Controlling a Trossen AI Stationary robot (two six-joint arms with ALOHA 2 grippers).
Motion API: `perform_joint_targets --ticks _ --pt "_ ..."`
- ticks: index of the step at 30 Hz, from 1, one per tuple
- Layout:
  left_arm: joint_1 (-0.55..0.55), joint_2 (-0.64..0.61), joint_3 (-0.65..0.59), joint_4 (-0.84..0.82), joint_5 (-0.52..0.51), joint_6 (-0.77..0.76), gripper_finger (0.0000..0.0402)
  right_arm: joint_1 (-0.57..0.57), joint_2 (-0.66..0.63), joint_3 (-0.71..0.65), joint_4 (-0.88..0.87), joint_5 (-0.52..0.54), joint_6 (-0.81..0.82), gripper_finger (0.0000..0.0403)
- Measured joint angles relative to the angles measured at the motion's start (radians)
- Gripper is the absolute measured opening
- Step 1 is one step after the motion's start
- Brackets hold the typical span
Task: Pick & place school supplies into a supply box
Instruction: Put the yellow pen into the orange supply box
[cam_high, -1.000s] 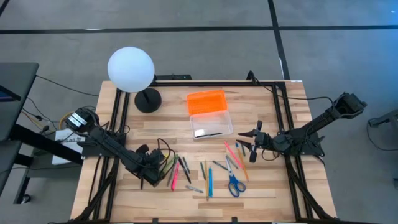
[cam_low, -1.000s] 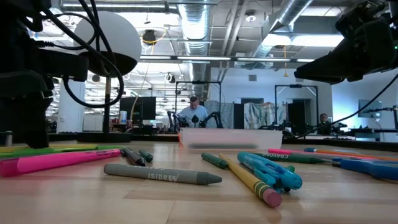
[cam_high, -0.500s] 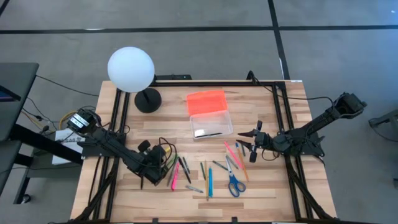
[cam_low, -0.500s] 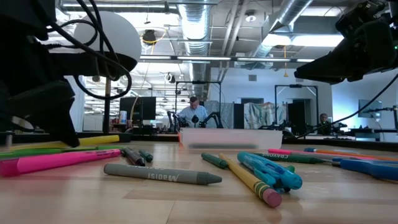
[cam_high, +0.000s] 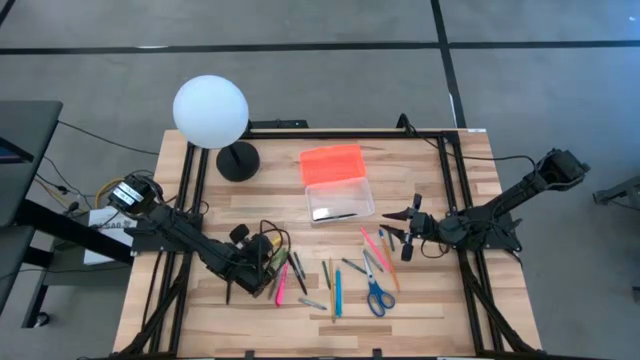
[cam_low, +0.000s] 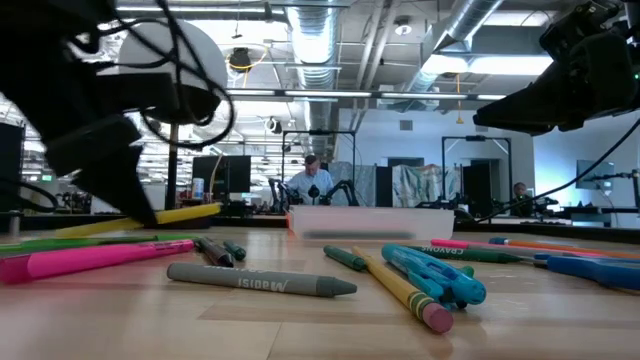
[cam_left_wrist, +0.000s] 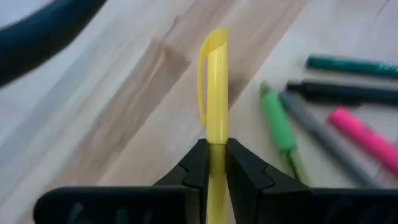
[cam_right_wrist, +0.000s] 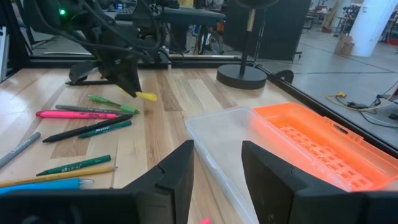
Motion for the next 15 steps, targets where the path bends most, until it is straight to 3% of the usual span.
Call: perform_joint_targets --ticks 9,15 --pt "0.145 -0.002 0.103 0.048 -0.053 0.346 0.0031 0.000 0.000 0.000 0.000 0.000 0.000 0.0127" --pt "0.299 -0.002 0.126 0.280 0.010 0.655 0.0031 0.000 0.000 0.000 0.000 0.000 0.000 0.0127"
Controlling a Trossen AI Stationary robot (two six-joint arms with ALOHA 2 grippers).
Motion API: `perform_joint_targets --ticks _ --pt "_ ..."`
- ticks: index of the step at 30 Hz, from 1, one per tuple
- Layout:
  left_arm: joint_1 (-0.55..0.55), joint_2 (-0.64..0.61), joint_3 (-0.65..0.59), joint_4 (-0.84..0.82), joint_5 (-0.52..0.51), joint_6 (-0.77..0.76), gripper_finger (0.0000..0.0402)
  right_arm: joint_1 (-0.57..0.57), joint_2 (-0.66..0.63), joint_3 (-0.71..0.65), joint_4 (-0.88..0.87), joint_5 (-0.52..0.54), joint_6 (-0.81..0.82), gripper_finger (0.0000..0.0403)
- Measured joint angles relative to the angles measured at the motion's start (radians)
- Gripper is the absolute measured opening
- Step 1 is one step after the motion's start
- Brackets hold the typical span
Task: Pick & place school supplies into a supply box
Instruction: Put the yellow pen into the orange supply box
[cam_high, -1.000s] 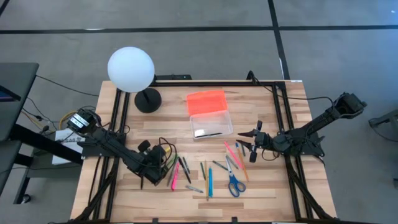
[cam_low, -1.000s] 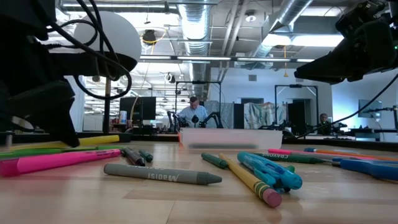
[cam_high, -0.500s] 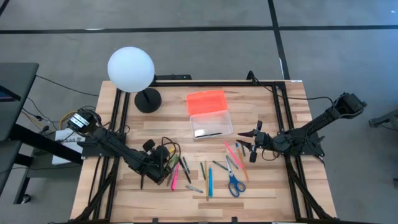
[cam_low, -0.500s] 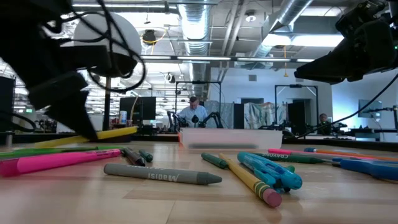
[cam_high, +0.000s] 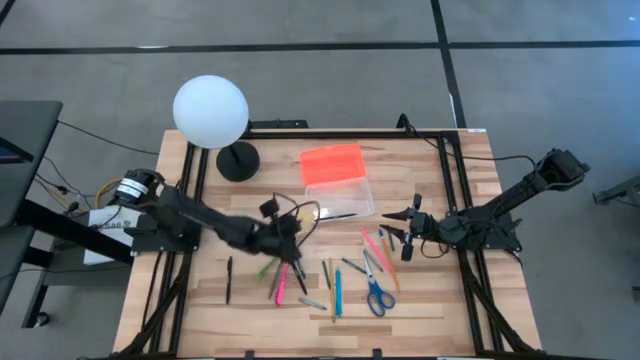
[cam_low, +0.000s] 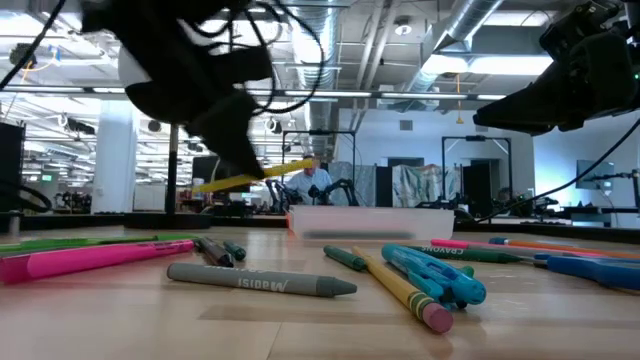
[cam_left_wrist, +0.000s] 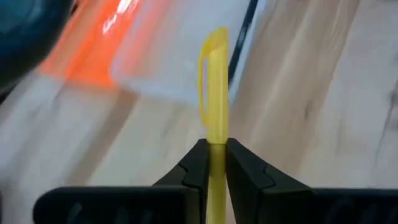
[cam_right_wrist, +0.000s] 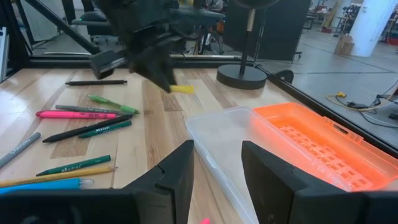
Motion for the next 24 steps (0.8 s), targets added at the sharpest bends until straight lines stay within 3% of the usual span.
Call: perform_joint_targets --ticks 7,17,24 --pt "0.173 0.000 0.000 0.292 0.214 0.268 0.0032 0.000 0.000 0.000 -0.005 0.000 0.000 0.0127" --pt "0.320 0.119 0.001 0.592 0.434 0.370 0.0032 -0.001 0.000 0.000 -0.019 0.001 0.000 0.0127" --pt "0.330 0.182 0.021 0.594 0.421 0.388 0.0032 0.000 0.000 0.000 -0.039 0.000 0.000 0.0127"
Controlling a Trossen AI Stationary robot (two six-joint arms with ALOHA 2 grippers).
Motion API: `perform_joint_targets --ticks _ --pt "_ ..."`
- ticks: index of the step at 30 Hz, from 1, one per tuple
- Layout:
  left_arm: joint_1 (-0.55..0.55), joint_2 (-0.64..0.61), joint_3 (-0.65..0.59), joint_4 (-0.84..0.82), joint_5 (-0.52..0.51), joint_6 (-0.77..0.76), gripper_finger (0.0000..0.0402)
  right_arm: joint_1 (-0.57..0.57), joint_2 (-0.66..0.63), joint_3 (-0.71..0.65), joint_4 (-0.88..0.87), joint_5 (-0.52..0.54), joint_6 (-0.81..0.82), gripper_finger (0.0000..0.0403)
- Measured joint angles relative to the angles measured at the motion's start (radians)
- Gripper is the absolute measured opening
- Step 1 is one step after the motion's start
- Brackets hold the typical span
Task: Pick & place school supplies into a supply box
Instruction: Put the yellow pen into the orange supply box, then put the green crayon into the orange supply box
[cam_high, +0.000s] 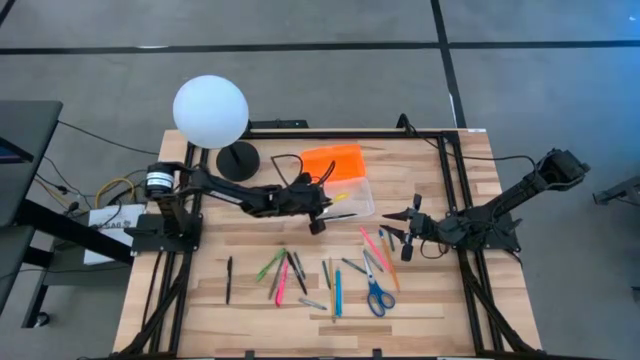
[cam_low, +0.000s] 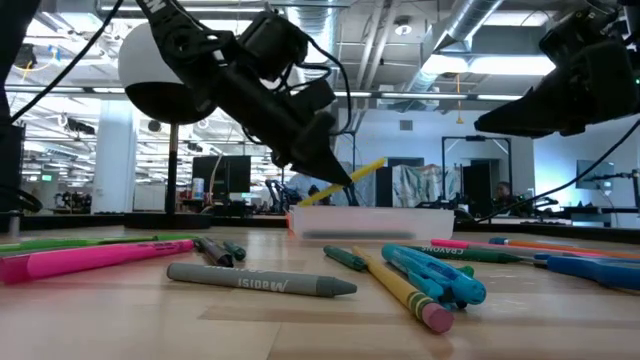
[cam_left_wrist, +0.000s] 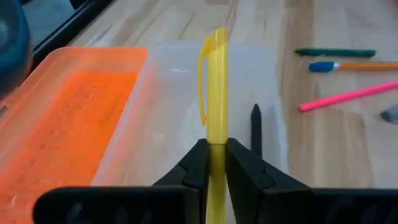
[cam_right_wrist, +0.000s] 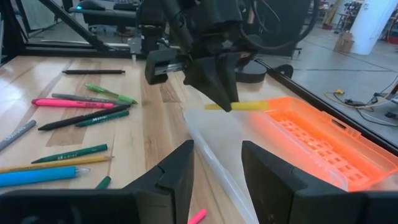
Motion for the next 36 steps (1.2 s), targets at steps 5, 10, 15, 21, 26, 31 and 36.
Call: perform_joint_targets --ticks 5,10,15,21,26,31,36 --pt "0.000 0.001 0.006 0.007 -0.001 0.003 0.0032 -0.001 0.000 0.000 0.000 0.000 0.000 0.0127" --pt "0.000 0.001 0.006 0.011 -0.001 0.003 0.0037 -0.001 0.000 0.000 -0.003 0.000 0.000 0.0127" --pt "-0.001 0.001 0.006 0.011 -0.011 0.003 0.0079 -0.001 0.000 0.000 -0.003 0.000 0.000 0.0127" --pt "-0.003 0.001 0.006 0.011 -0.053 0.004 0.0134 -0.001 0.000 0.000 -0.008 0.000 0.021 0.0127" --pt "-0.027 0.001 0.006 0.012 -0.049 0.020 0.0152 -0.003 0.000 0.000 -0.077 0.002 0.133 0.0127" --pt "-0.104 -0.009 0.006 -0.035 -0.049 0.046 0.0149 -0.001 0.000 0.000 -0.176 0.002 0.293 0.0127" --pt "-0.239 -0.076 0.005 -0.209 -0.097 0.022 0.0139 0.037 0.000 0.000 -0.213 0.001 0.392 0.0127"
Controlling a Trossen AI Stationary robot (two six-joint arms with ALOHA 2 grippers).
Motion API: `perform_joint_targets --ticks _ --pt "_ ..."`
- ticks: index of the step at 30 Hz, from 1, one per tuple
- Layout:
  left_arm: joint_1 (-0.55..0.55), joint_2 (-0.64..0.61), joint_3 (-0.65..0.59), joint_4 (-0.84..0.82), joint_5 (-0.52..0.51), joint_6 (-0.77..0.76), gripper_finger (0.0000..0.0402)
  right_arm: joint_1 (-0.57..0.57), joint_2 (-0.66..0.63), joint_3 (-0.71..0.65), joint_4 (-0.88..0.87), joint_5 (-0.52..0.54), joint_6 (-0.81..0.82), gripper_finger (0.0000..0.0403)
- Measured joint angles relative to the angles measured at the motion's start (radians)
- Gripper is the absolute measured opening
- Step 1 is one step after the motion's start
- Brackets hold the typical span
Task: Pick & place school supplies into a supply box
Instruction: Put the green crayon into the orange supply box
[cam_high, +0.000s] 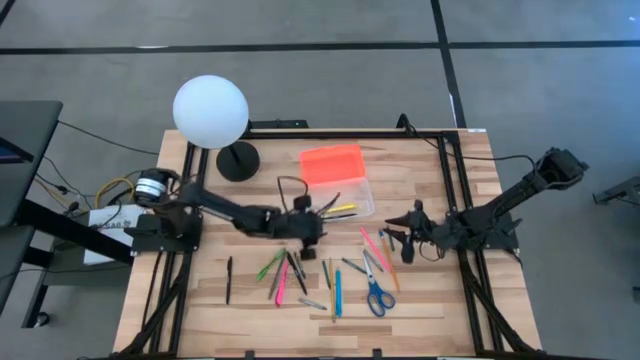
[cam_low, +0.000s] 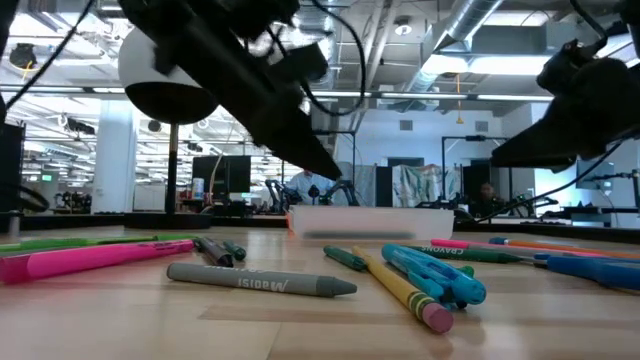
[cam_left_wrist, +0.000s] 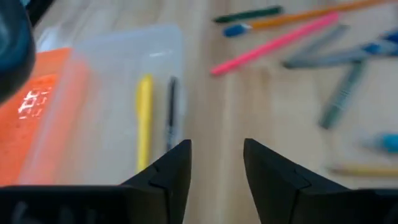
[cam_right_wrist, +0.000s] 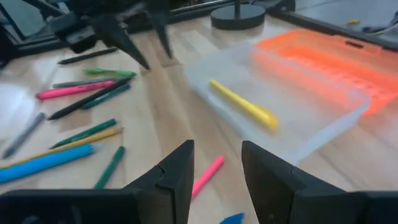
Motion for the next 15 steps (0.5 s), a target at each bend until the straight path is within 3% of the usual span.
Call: perform_joint_targets --ticks 7,15 --pt "-0.262 -0.051 0.000 -0.157 -0.216 -0.104 0.0130 0.086 0.000 0.044 -0.121 0.000 0.157 0.0127" --pt "-0.480 -0.051 0.000 -0.279 -0.595 -0.315 0.0129 0.120 0.010 0.101 -0.311 0.006 0.436 0.0127"
